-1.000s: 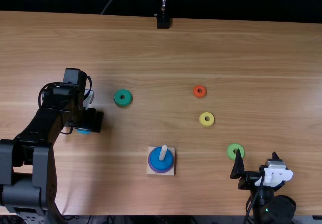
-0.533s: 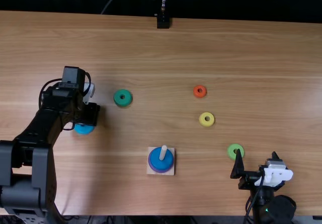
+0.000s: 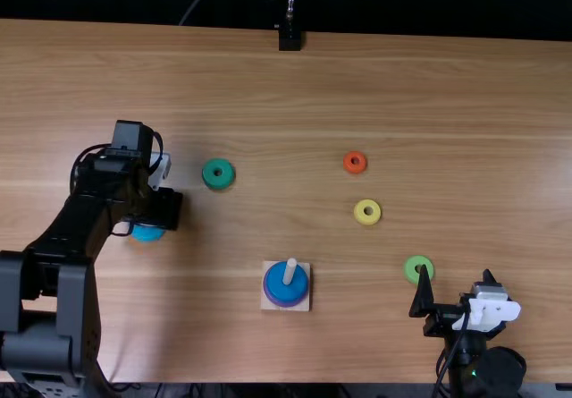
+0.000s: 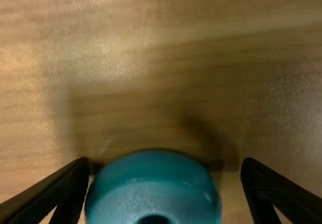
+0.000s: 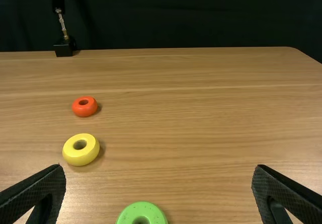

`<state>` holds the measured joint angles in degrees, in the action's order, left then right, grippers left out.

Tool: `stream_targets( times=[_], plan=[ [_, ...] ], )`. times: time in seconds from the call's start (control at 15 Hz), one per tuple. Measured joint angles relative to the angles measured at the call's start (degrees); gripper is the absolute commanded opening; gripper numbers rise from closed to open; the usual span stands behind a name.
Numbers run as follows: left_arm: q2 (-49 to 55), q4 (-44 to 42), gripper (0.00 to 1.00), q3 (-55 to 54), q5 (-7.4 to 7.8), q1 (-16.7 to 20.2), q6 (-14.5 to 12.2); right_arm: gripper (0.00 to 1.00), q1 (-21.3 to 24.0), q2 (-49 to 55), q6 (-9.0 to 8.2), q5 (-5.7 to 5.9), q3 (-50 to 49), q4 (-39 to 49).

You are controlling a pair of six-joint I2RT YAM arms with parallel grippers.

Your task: Build the Hanoi tower: stack the rings onto the peg from bottom to top in this color order: purple, dark blue, light blue, dark green, light green, yellow, orange.

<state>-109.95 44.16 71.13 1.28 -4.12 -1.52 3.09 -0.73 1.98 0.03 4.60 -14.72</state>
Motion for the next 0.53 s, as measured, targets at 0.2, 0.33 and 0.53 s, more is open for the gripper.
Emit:
stream_targets(
  times=[0.2, 0.33, 0.53],
  plan=[
    [0.15, 3.96, 1.00, -0.09, 0.07, 0.00, 0.02, 1.00, 0.00, 0.00, 0.02, 0.00, 0.00, -0.02],
    [0.37, 4.31, 1.00, -0.33, 0.11, 0.00, 0.02, 1.00, 0.00, 0.00, 0.02, 0.00, 0.00, -0.04],
    [0.63, 3.91, 0.72, -0.74, 0.22, 0.00, 0.07, 1.00, 0.00, 0.00, 0.02, 0.00, 0.00, -0.02]
  ],
)
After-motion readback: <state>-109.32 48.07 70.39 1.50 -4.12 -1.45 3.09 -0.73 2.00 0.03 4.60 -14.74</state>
